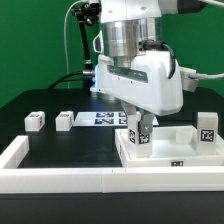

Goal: Assemble square table

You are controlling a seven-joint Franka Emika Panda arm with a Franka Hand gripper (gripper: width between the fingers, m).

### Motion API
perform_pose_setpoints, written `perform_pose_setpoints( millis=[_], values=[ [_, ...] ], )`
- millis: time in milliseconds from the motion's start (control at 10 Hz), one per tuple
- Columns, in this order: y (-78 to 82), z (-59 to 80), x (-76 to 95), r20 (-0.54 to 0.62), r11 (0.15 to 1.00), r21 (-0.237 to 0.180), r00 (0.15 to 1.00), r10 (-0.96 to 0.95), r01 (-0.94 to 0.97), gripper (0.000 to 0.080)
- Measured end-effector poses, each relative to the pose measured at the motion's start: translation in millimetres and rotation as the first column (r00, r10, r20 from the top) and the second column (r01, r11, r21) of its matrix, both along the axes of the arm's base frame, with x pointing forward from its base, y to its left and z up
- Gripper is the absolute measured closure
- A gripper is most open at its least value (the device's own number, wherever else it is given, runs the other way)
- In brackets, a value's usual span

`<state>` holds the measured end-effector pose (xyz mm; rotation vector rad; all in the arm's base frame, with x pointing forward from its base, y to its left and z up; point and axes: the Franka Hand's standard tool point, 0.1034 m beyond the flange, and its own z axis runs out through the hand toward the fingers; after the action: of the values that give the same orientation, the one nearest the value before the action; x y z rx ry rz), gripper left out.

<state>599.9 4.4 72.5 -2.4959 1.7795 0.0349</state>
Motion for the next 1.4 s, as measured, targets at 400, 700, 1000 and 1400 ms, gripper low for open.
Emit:
perform_pose_setpoints(
  millis=[400,700,1000,1400],
  values=[
    [0.5,0.0,0.2,-0.006,0.995,0.014,0.995,-0.1,0.1,0.048],
    [0.8,1.5,1.5,0.011,0.993,0.01,0.993,0.12,-0.12,0.0183],
    [0.6,1.9,1.9,0.035,0.905,-0.009,0.905,0.425,-0.424,0.015],
    [0.9,1.7,1.6,0.051,0.688,-0.036,0.686,0.726,-0.725,0.015]
  ],
)
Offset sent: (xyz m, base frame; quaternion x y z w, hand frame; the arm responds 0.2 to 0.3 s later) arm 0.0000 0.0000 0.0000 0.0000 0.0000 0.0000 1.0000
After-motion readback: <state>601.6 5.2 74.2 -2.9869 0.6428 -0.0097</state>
